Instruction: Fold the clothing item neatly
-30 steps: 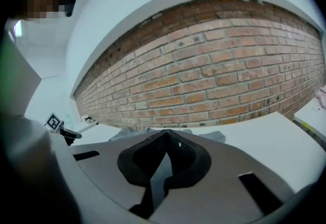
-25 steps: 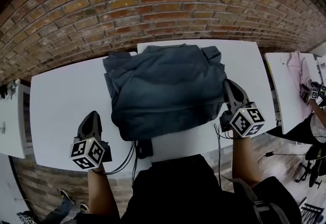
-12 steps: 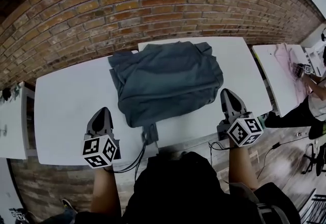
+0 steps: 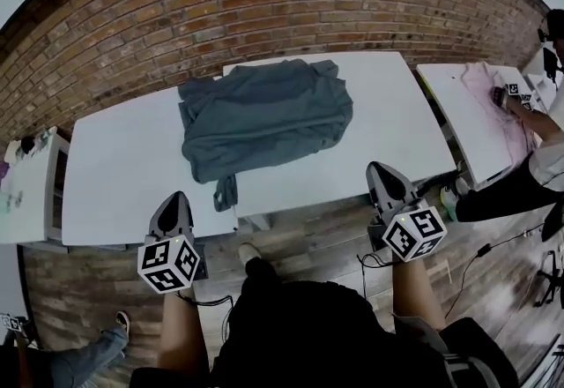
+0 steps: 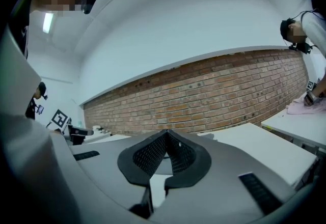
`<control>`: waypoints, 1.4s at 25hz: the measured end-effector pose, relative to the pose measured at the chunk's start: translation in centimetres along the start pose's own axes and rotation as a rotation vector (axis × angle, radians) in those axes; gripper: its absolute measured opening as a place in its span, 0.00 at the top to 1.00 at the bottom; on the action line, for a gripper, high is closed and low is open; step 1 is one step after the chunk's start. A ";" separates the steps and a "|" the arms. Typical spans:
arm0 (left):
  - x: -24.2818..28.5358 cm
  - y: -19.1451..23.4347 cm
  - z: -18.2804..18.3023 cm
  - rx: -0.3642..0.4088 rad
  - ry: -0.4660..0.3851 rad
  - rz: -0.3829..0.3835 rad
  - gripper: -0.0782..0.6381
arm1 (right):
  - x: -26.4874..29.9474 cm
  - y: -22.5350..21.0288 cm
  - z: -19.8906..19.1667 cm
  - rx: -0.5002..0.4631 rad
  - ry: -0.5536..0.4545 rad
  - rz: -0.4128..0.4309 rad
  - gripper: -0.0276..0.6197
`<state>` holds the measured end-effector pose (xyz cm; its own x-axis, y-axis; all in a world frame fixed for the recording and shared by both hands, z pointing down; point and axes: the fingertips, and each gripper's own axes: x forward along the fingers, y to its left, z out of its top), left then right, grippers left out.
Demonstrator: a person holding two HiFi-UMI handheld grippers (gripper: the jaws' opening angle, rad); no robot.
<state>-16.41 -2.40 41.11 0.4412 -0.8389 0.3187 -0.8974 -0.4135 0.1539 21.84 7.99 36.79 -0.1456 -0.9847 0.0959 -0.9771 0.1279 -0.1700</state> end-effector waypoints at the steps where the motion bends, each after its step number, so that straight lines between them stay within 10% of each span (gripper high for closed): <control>1: -1.4 -1.2 -0.7 -0.006 -0.001 0.011 0.89 | -1.7 -0.3 -0.4 0.010 0.000 0.012 0.95; 17: -18.7 -9.5 -5.7 0.024 -0.005 0.106 0.89 | -17.2 2.4 -1.9 0.079 -0.022 0.138 0.95; 35: -40.9 -0.6 -16.1 -0.052 -0.006 0.039 0.89 | -31.5 23.6 -5.0 0.013 -0.002 0.071 0.95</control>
<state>-34.00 37.81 43.01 0.4061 -0.8560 0.3199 -0.9127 -0.3621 0.1897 2.62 42.63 34.65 -0.2143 -0.9734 0.0812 -0.9621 0.1960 -0.1893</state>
